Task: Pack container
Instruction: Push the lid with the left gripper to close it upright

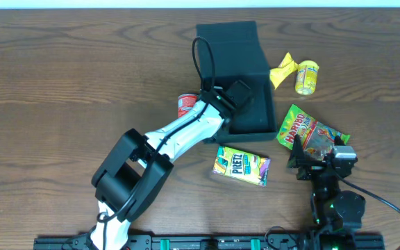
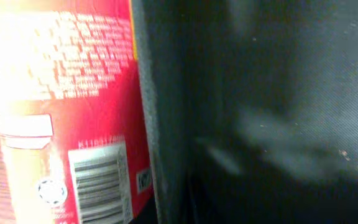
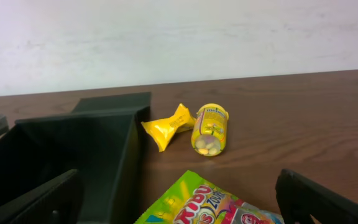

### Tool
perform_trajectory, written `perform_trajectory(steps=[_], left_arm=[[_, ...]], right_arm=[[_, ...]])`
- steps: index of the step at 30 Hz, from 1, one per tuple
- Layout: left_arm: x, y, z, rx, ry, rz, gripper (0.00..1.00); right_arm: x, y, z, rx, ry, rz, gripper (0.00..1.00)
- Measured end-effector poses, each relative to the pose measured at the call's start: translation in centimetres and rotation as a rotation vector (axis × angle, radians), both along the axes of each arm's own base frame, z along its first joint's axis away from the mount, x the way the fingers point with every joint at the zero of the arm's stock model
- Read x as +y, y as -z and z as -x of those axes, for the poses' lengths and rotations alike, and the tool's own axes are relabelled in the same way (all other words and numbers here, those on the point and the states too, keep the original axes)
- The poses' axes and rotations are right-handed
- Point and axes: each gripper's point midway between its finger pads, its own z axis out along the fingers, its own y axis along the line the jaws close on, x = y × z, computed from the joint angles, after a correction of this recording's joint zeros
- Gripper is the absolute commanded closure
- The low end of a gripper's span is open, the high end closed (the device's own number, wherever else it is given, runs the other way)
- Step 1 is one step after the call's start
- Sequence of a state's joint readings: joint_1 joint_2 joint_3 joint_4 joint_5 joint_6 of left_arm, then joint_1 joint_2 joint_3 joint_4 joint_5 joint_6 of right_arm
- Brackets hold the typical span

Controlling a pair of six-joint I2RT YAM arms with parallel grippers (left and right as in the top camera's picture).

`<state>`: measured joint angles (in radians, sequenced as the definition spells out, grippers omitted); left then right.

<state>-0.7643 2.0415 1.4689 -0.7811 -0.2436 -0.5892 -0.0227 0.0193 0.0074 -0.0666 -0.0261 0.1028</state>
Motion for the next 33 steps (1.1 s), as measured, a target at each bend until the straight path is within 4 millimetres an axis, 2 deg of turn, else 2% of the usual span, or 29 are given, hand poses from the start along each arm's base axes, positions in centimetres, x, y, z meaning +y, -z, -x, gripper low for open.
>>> perform_trajectory(steps=[6, 24, 33], left_arm=[[2.0, -0.1, -0.7, -0.003, -0.006, -0.058, 0.91], [5.7, -0.2, -2.5, 0.005, -0.075, -0.093, 0.90], [6.3, -0.3, -2.7, 0.004, -0.084, -0.104, 0.90]], right_arm=[[0.0, 0.0, 0.0, 0.000, 0.000, 0.000, 0.01], [0.0, 0.0, 0.0, 0.000, 0.000, 0.000, 0.01], [0.0, 0.0, 0.0, 0.000, 0.000, 0.000, 0.01]])
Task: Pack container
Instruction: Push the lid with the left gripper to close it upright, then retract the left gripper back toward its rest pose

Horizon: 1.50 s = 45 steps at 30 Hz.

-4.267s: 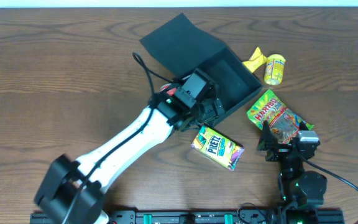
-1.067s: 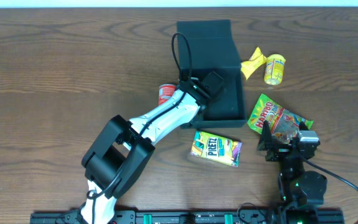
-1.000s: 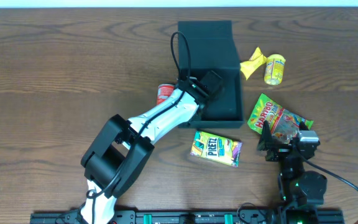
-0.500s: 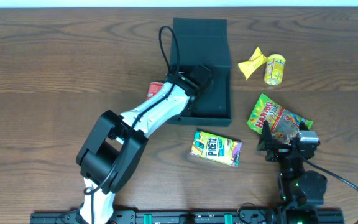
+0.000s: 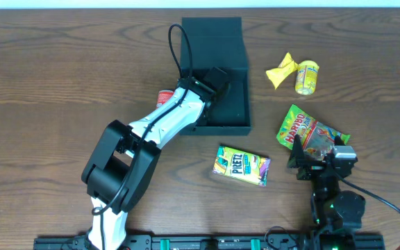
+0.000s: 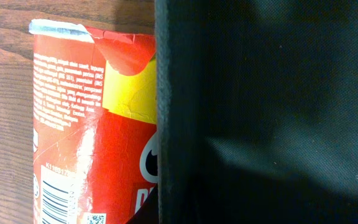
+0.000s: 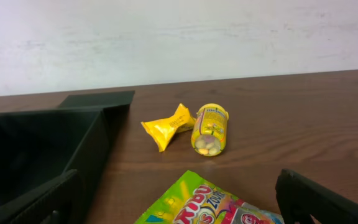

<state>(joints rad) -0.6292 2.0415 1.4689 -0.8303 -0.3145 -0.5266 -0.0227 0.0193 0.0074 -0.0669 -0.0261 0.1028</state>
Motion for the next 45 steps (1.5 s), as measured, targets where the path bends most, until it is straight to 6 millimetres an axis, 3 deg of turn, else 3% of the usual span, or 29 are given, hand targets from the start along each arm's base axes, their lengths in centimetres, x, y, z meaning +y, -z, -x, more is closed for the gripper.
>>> perform_trajectory(steps=[22, 27, 31, 36, 40, 45], left_arm=[[1.3, -0.9, -1.5, -0.089, -0.008, -0.084, 0.86], [1.8, -1.1, -1.8, -0.106, -0.016, -0.105, 0.74], [2.3, -1.3, -1.9, -0.109, -0.026, -0.122, 0.80], [3.2, -1.3, -0.8, -0.056, -0.021, -0.162, 0.81], [3.2, -2.1, -0.6, -0.040, -0.020, -0.172, 0.80], [1.5, -4.7, -1.8, -0.087, -0.020, -0.086, 0.74]], right_arm=[[0.0, 0.0, 0.0, 0.000, 0.000, 0.000, 0.01], [0.0, 0.0, 0.0, 0.000, 0.000, 0.000, 0.01], [0.0, 0.0, 0.0, 0.000, 0.000, 0.000, 0.01], [0.0, 0.0, 0.0, 0.000, 0.000, 0.000, 0.01], [0.0, 0.0, 0.0, 0.000, 0.000, 0.000, 0.01], [0.0, 0.0, 0.0, 0.000, 0.000, 0.000, 0.01]])
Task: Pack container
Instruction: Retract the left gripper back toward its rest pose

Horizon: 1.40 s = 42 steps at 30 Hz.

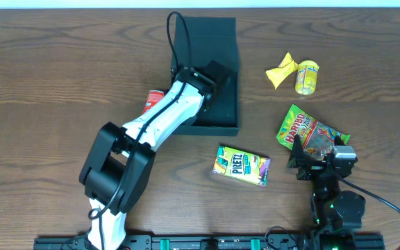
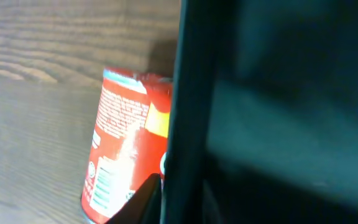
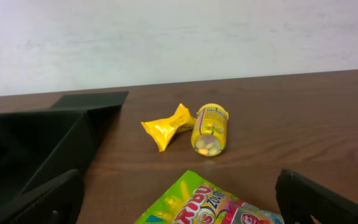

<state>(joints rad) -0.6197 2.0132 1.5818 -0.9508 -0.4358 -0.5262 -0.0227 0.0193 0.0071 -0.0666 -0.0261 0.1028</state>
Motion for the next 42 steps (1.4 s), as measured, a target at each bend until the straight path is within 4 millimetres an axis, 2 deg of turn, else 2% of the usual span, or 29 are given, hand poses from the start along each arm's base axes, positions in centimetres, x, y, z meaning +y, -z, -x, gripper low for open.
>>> perform_trajectory(steps=[5, 10, 14, 17, 20, 23, 25, 26, 28, 31, 34, 39, 42], left_arm=[[-1.4, -5.7, -0.4, -0.096, 0.016, 0.108, 0.70], [-0.9, -12.8, 1.1, -0.193, 0.026, 0.193, 0.69], [1.0, -17.8, 3.6, -0.266, 0.026, 0.249, 0.74], [2.5, -20.6, 5.8, -0.299, 0.032, 0.282, 0.74], [4.3, -22.9, 8.7, -0.317, 0.038, 0.309, 0.66], [6.3, -24.4, 11.7, -0.319, 0.042, 0.329, 0.58], [7.3, -24.9, 13.5, -0.310, 0.050, 0.340, 0.44], [7.7, -25.1, 14.4, -0.302, 0.054, 0.346, 0.34], [8.4, -25.4, 16.1, -0.287, 0.067, 0.367, 0.05], [9.0, -25.6, 18.0, -0.264, 0.080, 0.398, 0.05], [9.2, -25.6, 18.7, -0.254, 0.086, 0.411, 0.05], [9.0, -25.3, 18.7, -0.240, 0.087, 0.409, 0.04], [8.9, -25.2, 18.6, -0.234, 0.086, 0.406, 0.05]], right_arm=[[0.0, 0.0, 0.0, 0.000, 0.000, 0.000, 0.01], [0.0, 0.0, 0.0, 0.000, 0.000, 0.000, 0.01], [0.0, 0.0, 0.0, 0.000, 0.000, 0.000, 0.01], [0.0, 0.0, 0.0, 0.000, 0.000, 0.000, 0.01], [0.0, 0.0, 0.0, -0.002, 0.001, 0.000, 0.01], [-0.3, 0.0, 0.0, -0.001, 0.019, 0.001, 0.01], [-0.4, 0.0, 0.0, 0.000, 0.025, 0.002, 0.01], [-0.5, 0.0, 0.0, 0.001, 0.027, 0.002, 0.01], [-0.5, -0.1, 0.0, -0.005, 0.030, 0.002, 0.01], [-0.7, -2.2, -0.1, -0.089, 0.043, -0.003, 0.01], [-0.4, -3.8, 0.0, -0.153, 0.023, -0.016, 0.01], [0.1, -2.3, 0.4, -0.021, -0.003, -0.024, 0.01], [0.2, -3.2, 1.5, 0.048, -0.006, -0.026, 0.01]])
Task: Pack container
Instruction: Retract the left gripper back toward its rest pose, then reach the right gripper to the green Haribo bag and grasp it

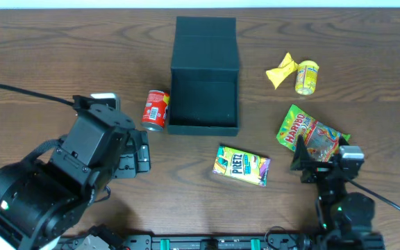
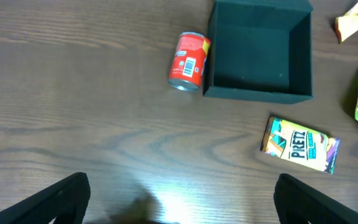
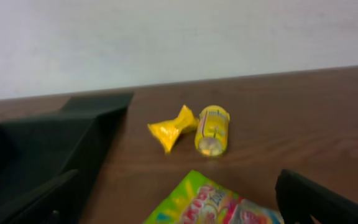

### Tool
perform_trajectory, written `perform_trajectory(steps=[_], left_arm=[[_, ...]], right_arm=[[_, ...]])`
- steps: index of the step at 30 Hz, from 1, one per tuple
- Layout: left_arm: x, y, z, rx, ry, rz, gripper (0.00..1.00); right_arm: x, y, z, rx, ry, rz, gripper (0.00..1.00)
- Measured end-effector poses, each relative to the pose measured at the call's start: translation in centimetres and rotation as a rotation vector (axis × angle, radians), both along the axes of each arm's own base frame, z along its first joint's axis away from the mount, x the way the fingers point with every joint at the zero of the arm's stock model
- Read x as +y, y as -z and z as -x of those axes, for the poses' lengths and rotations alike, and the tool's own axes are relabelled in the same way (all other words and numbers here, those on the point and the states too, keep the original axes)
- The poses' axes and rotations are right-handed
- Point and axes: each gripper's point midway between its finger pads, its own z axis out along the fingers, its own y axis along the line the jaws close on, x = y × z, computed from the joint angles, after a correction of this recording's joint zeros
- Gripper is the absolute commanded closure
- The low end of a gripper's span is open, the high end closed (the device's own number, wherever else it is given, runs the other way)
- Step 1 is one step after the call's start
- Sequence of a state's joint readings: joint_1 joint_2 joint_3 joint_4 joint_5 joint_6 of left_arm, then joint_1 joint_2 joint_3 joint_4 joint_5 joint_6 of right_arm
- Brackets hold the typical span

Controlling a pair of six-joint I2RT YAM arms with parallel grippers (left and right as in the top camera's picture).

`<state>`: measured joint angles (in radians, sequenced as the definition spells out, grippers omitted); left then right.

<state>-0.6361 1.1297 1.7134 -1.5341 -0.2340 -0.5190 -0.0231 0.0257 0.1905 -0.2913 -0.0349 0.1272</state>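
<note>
The black container [image 1: 203,104] stands open at the table's middle back, its lid [image 1: 205,42] folded behind it; inside it looks bare [image 2: 260,53]. A red can [image 1: 155,110] lies against its left wall. A Pretz box [image 1: 241,165], a Haribo bag [image 1: 310,132], a yellow wrapper [image 1: 282,71] and a yellow jar [image 1: 306,76] lie to the right. My left gripper [image 2: 182,205] hangs open high over the front left, holding nothing. My right gripper [image 3: 182,208] is open, low, just in front of the Haribo bag [image 3: 222,202].
My left arm [image 1: 68,180] rises close to the overhead camera and hides the table's front left. The table's back edge meets a white wall [image 3: 179,37]. Bare wood [image 2: 73,124] lies left of the can.
My left gripper has left the container's left wall and now hangs open high above the front left. The container stands on its own. The right wrist view has shifted slightly.
At first my left gripper was at the container's left wall, beside the can, with the container skewed right of centre. At the following two moments container and can stood further left and squarer. Now the container is let go and the left arm is withdrawn.
</note>
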Motion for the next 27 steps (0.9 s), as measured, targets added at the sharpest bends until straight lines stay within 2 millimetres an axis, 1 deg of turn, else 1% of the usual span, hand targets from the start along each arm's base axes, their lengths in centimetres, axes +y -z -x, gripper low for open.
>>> perform_trajectory(steps=[2, 6, 9, 12, 14, 18, 22, 23, 27], left_arm=[[0.0, 0.0, 0.0, 0.001, 0.000, -0.001, 0.05], [0.0, 0.0, 0.0, 0.003, 0.001, 0.001, 0.05], [0.0, 0.0, 0.0, 0.004, 0.002, 0.001, 0.05], [0.0, 0.0, 0.1, 0.004, 0.002, 0.001, 0.05], [0.0, 0.0, 0.0, 0.004, 0.002, 0.001, 0.05], [0.0, 0.0, 0.1, 0.004, 0.002, 0.001, 0.05], [0.0, 0.0, 0.1, 0.004, 0.002, 0.001, 0.05], [0.0, 0.0, 0.1, 0.004, 0.002, 0.001, 0.05], [0.0, 0.0, 0.1, 0.004, 0.002, 0.001, 0.05]], right_arm=[[0.1, -1.8, 1.0, 0.008, -0.002, -0.002, 0.01], [0.3, -6.6, 3.6, 0.017, -0.014, -0.005, 0.01], [0.4, -8.8, 4.7, 0.056, -0.017, -0.007, 0.01], [0.4, -9.9, 5.2, 0.146, -0.017, -0.010, 0.01], [0.5, -9.8, 5.2, 0.242, -0.018, -0.013, 0.01], [0.9, -8.0, 4.4, 0.482, -0.047, -0.019, 0.01], [2.5, -6.5, 3.0, 0.714, -0.176, 0.002, 0.01], [3.0, -6.0, 2.9, 0.786, -0.219, 0.010, 0.01], [3.8, -4.9, 2.4, 0.934, -0.334, 0.054, 0.01]])
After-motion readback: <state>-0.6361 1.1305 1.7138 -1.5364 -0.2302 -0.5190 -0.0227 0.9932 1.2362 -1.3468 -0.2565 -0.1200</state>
